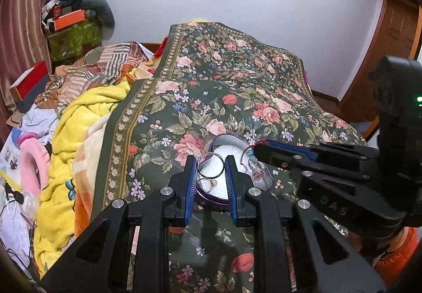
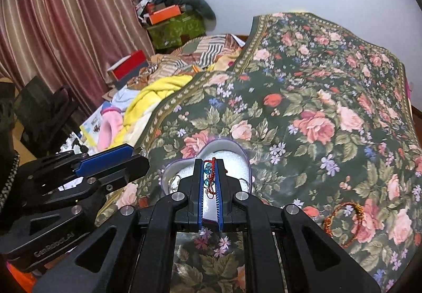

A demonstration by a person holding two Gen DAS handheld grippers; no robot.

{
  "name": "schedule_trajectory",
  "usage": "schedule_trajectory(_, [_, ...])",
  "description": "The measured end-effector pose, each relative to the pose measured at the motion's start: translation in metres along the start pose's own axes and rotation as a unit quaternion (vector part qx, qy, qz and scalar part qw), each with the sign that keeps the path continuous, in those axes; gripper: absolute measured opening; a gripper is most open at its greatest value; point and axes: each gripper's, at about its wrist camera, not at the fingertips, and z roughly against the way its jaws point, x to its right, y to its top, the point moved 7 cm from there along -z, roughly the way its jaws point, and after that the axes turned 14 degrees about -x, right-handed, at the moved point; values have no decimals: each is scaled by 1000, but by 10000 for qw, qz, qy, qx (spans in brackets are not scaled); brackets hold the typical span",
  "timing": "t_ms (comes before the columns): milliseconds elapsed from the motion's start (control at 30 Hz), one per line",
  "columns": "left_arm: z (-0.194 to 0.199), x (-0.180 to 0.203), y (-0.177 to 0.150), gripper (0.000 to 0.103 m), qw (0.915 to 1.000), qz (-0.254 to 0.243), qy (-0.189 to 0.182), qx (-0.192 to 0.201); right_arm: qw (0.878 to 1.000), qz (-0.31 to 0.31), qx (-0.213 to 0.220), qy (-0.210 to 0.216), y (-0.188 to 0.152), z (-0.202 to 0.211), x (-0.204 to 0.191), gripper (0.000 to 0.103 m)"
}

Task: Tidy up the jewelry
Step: 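Carry the red bracelet and silver ring over the heart tin with both tools, then open both tools to drop the bracelet and ring into the tin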

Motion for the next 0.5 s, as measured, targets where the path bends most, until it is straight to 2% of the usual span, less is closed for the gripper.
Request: schedule_trajectory(500, [-26, 10, -1, 20, 9994, -117, -155, -282, 9995, -13, -305, 4, -5, -18, 14, 7])
